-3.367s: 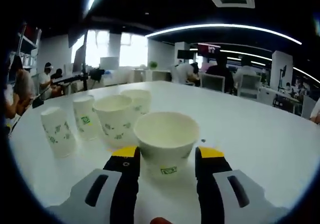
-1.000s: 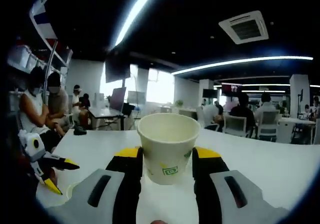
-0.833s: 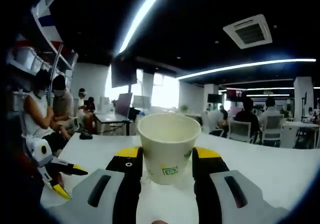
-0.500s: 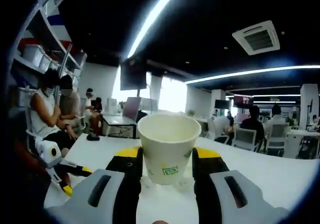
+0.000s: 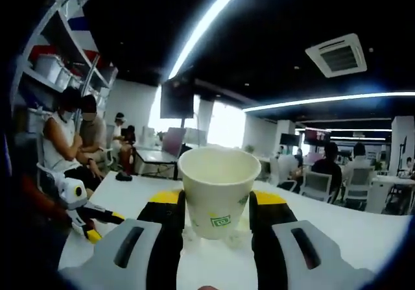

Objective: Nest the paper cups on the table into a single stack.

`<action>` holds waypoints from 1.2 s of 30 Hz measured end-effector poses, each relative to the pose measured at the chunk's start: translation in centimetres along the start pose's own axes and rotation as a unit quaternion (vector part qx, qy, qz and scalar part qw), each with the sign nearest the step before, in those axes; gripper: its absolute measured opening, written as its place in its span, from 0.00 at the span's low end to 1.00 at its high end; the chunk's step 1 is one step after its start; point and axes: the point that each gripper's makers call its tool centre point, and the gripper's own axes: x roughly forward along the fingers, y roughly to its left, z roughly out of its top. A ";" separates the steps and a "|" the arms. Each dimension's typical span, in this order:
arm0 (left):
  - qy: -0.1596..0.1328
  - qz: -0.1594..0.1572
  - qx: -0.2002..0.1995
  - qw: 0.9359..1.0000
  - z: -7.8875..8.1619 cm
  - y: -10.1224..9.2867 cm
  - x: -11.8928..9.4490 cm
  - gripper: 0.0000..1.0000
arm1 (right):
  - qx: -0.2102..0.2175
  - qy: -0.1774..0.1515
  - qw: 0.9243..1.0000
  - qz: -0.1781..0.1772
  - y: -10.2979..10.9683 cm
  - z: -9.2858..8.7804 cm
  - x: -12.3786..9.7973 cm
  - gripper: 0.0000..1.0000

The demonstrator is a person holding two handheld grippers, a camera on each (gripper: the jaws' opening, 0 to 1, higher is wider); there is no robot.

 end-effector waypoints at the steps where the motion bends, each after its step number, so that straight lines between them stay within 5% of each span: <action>1: -0.001 -0.001 -0.002 1.000 0.1 0.0 0.0 0.73 | -0.001 0.001 1.000 0.001 0.1 0.0 0.0 0.41; 6: -0.013 -0.011 -0.018 1.000 2.3 -0.3 -0.3 0.73 | -0.015 0.006 1.000 0.015 0.8 0.2 -0.1 0.41; 11: -0.049 -0.027 0.007 0.998 7.0 -1.2 0.1 0.72 | -0.023 0.009 0.999 0.029 1.6 0.4 -0.1 0.41; 18: -0.076 -0.051 0.029 0.995 11.5 -2.6 1.0 0.72 | -0.038 0.012 0.998 0.046 2.9 0.6 -0.2 0.41; 32: -0.075 -0.092 0.091 0.989 16.2 -6.2 3.3 0.68 | -0.045 0.015 0.996 0.076 4.6 0.7 -0.4 0.41; 36: -0.060 -0.102 0.111 0.987 16.5 -7.2 4.5 0.66 | -0.047 0.018 0.995 0.087 5.2 0.6 -0.3 0.41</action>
